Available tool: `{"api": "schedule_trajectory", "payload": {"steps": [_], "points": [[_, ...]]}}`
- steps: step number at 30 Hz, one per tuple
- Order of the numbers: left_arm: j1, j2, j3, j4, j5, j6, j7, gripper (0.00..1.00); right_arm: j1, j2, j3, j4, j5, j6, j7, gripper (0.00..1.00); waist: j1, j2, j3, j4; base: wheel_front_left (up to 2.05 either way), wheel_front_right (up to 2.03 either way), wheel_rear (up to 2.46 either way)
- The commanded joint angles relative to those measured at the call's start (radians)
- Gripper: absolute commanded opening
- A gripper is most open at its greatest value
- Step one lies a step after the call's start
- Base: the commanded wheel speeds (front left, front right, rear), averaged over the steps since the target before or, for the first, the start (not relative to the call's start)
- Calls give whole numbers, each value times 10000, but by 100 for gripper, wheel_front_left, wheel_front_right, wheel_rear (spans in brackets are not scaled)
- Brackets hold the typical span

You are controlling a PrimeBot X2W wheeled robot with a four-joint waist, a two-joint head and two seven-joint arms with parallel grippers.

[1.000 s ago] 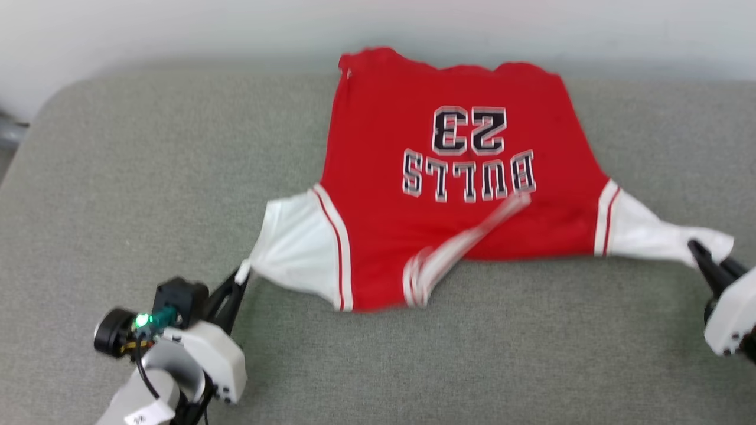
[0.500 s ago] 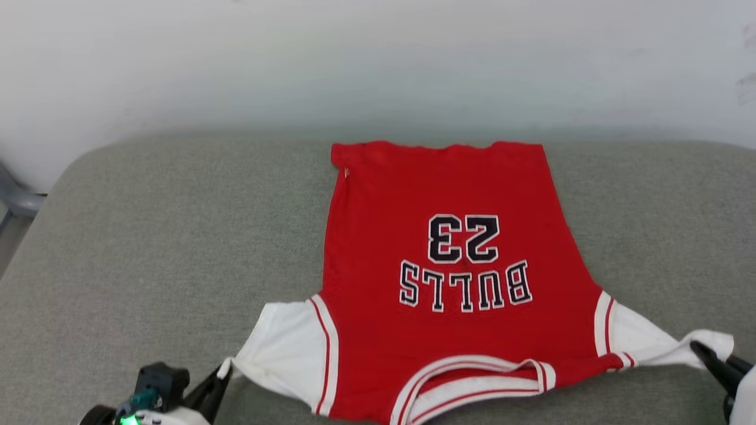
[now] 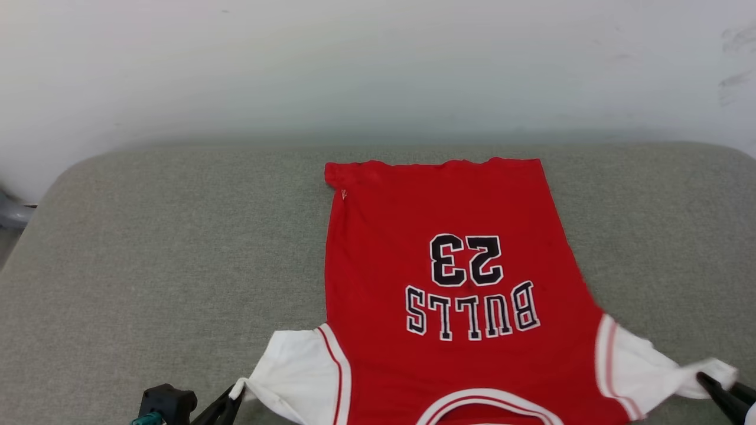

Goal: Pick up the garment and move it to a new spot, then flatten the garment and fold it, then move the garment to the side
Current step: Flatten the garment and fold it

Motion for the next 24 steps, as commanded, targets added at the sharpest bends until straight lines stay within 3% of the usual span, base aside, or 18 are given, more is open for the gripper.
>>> {"api": "schedule_trajectory", "payload": {"steps": [1,9,15,24], "points": [[95,25,-12,-147,-44,61,0,0,-185,28,-63,9,54,-15,30,100,1,-1,76,13,0,0,0],[103,140,-50,-1520,-38,197,279,0,-1287,11,-690,-498,822,-13,1204,100,1,-1,751,178,0,0,0],[-236,444,-225,-2799,198,180,885,0,-3136,449,-1188,-891,941,-12,3145,100,1,-1,1699,699,0,0,0],[-891,441,-577,-3898,633,62,1214,0,-7107,1374,-2243,256,-1044,-12,6892,100,1,-1,3560,2038,0,0,0]]}}
